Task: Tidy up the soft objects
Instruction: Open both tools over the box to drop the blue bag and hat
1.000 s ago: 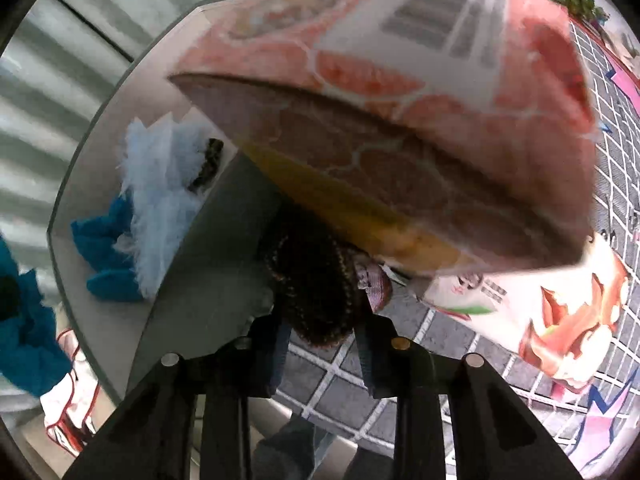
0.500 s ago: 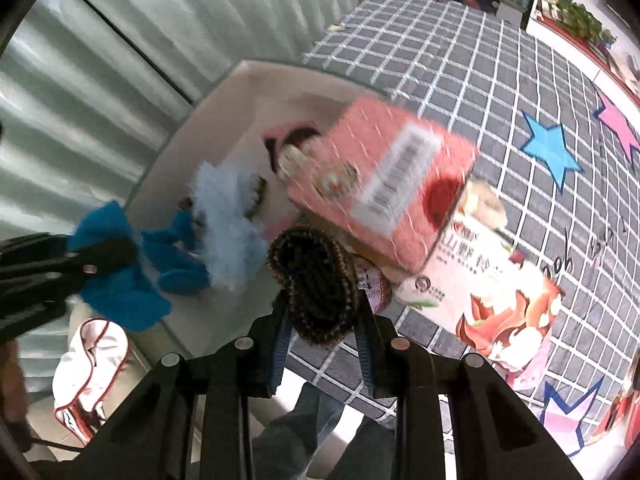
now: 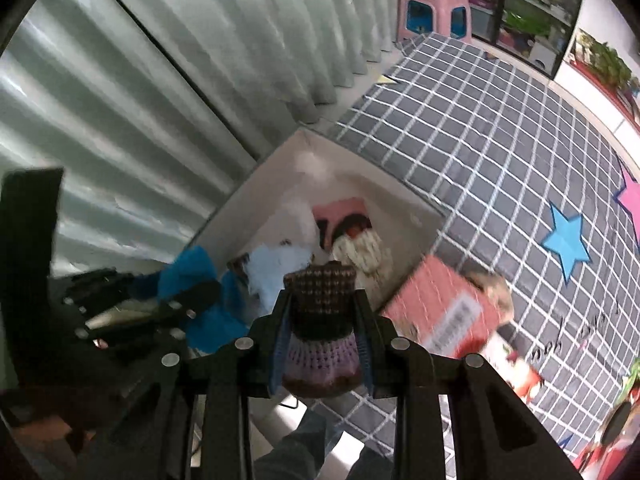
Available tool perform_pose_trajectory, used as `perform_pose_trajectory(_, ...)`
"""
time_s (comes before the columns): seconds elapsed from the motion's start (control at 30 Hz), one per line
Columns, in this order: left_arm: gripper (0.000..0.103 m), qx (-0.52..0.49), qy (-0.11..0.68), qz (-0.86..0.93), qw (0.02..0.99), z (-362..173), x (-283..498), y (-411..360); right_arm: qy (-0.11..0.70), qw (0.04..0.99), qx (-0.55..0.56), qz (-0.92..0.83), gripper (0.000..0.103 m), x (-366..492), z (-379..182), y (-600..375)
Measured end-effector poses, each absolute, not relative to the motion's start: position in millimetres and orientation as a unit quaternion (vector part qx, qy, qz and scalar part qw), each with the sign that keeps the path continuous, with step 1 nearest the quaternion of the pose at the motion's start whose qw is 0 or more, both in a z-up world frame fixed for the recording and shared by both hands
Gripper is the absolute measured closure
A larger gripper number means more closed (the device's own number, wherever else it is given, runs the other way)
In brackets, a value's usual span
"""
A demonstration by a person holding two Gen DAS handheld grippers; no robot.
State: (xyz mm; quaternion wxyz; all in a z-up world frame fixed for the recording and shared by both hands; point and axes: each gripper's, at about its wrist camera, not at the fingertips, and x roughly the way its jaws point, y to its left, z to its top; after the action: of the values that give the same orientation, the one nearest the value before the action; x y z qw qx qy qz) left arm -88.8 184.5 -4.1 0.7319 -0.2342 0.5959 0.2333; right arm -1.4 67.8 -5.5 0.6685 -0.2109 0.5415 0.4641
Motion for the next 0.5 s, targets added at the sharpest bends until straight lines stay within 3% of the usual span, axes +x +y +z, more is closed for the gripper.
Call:
perform_pose_trajectory(0.33, 0.068, -0.249, 0.599, 0.234, 0.724, -16.8, -77.3, 202.1, 0.542, 0.662, -0.223, 0.468, 0.072, 10.8, -11.4, 113.9)
perform_pose_trajectory(0.37, 0.065, -0.251, 0.597, 0.231, 0.726, -17.3, -76.0, 202.6, 0.543, 0.660, -0.224, 0.468, 0.072, 9.7, -11.0, 115.7)
perform_pose_trajectory(0.43, 0.044, -0.254, 0.596, 0.227, 0.727, -17.8, -74.2, 202.8, 0.545, 0.661, -0.221, 0.466, 0.071, 12.1, -11.7, 116.9)
perform_pose_trajectory(0.47, 0.025, -0.255, 0.597, 0.226, 0.726, -18.3, -72.9, 202.7, 0.546, 0.664, -0.219, 0.462, 0.069, 14.8, -12.2, 116.2)
perform_pose_trajectory(0.5, 0.014, -0.256, 0.597, 0.228, 0.725, -18.5, -72.8, 202.4, 0.547, 0.666, -0.217, 0.458, 0.050, 15.2, -11.1, 115.3)
